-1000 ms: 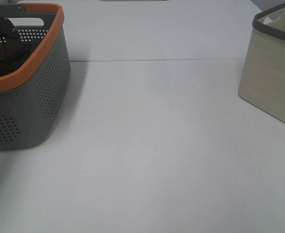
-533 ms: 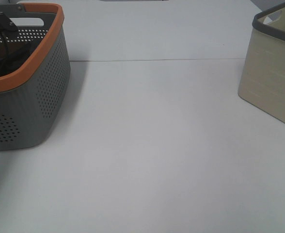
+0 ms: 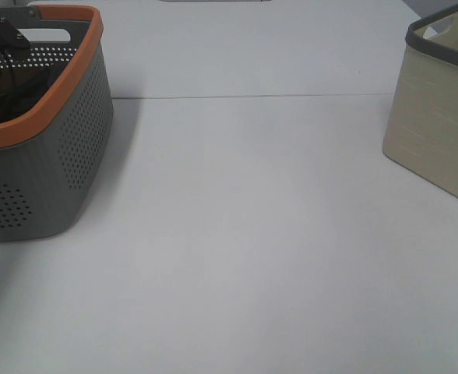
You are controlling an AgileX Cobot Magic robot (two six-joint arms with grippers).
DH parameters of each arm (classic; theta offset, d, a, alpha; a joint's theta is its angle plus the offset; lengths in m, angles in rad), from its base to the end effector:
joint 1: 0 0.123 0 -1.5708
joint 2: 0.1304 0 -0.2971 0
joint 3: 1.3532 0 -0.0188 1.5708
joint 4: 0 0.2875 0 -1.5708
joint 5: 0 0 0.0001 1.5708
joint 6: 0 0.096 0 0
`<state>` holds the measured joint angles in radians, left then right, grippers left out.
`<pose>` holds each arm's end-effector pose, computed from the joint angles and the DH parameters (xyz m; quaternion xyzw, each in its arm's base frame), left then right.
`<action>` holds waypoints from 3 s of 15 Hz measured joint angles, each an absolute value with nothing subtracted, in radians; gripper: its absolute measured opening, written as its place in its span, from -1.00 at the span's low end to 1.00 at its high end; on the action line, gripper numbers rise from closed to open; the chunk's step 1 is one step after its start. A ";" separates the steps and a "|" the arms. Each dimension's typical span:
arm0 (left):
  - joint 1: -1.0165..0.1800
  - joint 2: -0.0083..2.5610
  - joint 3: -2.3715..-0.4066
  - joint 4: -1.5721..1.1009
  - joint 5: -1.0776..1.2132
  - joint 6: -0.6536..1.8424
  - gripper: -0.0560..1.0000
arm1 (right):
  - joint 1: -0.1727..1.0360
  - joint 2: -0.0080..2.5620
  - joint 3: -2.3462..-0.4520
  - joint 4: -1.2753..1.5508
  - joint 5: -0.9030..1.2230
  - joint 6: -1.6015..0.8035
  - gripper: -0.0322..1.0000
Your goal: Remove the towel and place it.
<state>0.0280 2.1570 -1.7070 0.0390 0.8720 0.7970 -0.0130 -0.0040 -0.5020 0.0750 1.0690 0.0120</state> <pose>0.5019 0.0169 0.1720 0.3789 0.9101 0.0824 0.1464 0.0184 0.0061 0.2929 0.0090 0.8532 0.0372 0.5202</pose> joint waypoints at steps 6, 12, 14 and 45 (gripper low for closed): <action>0.028 2.189 -1.707 0.031 0.874 0.796 -0.15 | -0.013 -0.004 -0.502 0.075 1.069 0.012 0.25; 0.028 2.190 -1.712 0.035 0.883 0.793 -0.89 | -0.013 -0.004 -0.502 0.075 1.069 0.012 0.25; 0.028 2.179 -1.712 0.035 0.900 0.784 -0.89 | -0.013 -0.004 -0.502 0.075 1.069 0.012 0.25; -0.301 1.587 -2.103 -0.267 1.013 0.930 -0.89 | -0.013 0.394 -0.627 0.554 0.896 -0.433 0.25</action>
<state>-0.3010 1.5870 -2.1030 -0.2670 1.0130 0.9300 -0.0130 0.3940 -0.6270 0.5540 0.8960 -0.4330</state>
